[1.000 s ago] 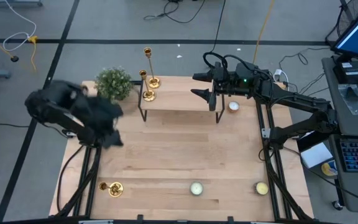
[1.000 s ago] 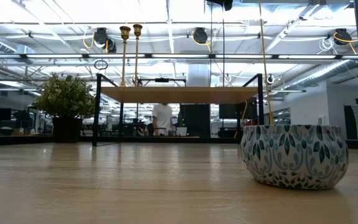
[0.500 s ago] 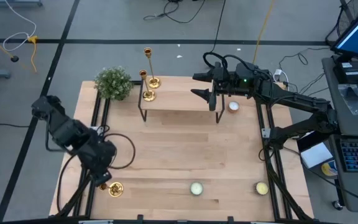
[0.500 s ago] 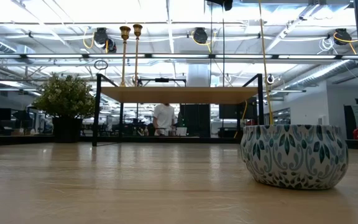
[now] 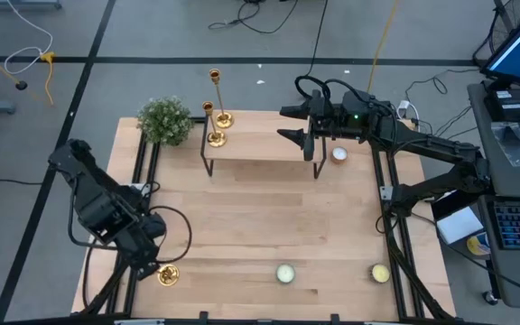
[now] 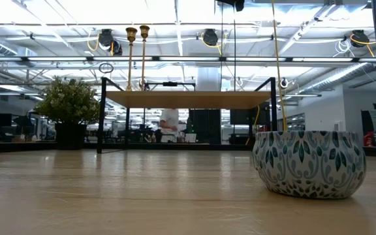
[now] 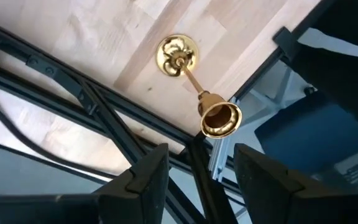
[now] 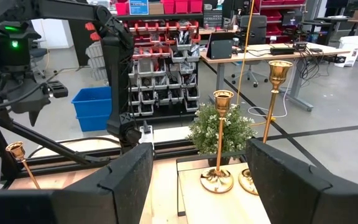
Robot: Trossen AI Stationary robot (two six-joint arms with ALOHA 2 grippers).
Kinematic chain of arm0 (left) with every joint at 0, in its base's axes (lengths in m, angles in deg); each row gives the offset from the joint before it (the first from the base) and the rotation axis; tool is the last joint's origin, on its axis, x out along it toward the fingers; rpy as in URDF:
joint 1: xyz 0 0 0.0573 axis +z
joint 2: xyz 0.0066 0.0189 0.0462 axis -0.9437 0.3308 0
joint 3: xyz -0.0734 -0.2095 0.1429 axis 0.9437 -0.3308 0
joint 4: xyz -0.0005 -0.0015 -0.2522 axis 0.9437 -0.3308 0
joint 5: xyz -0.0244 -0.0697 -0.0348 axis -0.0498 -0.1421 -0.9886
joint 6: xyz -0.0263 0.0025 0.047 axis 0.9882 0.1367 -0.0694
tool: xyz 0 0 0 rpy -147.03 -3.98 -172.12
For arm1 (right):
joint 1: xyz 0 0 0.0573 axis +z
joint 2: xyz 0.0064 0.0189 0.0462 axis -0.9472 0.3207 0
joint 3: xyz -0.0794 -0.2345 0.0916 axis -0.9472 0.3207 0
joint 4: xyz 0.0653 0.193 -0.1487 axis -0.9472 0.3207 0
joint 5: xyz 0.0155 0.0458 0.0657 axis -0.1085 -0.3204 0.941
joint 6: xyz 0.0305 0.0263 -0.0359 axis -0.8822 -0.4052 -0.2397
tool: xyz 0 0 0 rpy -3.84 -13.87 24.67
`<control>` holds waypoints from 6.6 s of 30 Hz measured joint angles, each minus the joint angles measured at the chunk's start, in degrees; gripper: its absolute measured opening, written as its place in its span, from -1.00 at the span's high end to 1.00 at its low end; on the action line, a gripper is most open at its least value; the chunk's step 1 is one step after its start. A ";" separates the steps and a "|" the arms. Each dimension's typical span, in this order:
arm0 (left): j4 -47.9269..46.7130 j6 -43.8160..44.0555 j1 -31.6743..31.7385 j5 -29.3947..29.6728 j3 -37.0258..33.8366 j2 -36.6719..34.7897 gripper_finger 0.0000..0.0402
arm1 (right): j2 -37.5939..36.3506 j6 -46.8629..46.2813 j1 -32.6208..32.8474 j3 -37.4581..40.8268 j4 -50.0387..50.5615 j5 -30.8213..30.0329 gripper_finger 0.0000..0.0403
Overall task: Pick & Place candle stick holders
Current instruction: Put the gold candle holder on the shelf
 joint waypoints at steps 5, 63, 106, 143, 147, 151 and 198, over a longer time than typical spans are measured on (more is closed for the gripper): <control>1.45 0.16 -0.96 2.09 -0.25 0.00 0.10 | 0.02 0.00 0.00 0.00 -0.02 -0.02 -0.24; 1.01 2.50 -2.81 -0.04 -4.86 6.32 0.10 | 0.01 -0.85 0.06 0.00 -0.04 0.02 -0.24; 7.87 2.07 -2.79 -3.01 -10.05 6.25 0.10 | 0.01 -0.85 0.06 0.00 -0.38 0.02 -0.24; 8.93 -3.65 8.84 -1.59 -6.76 -0.65 0.93 | 0.01 0.16 0.04 0.00 -0.46 0.00 -0.24; 7.06 -6.53 13.93 -0.44 -2.13 -0.72 0.93 | 0.02 2.72 -0.22 0.00 -0.09 0.00 -0.24; 6.25 -11.59 20.73 2.59 2.42 -0.13 0.93 | 0.00 4.76 -1.21 0.00 1.45 -0.02 -0.24; 5.16 -58.70 65.27 6.18 47.55 25.33 0.93 | -2.19 15.77 -13.01 0.02 15.32 4.34 -0.24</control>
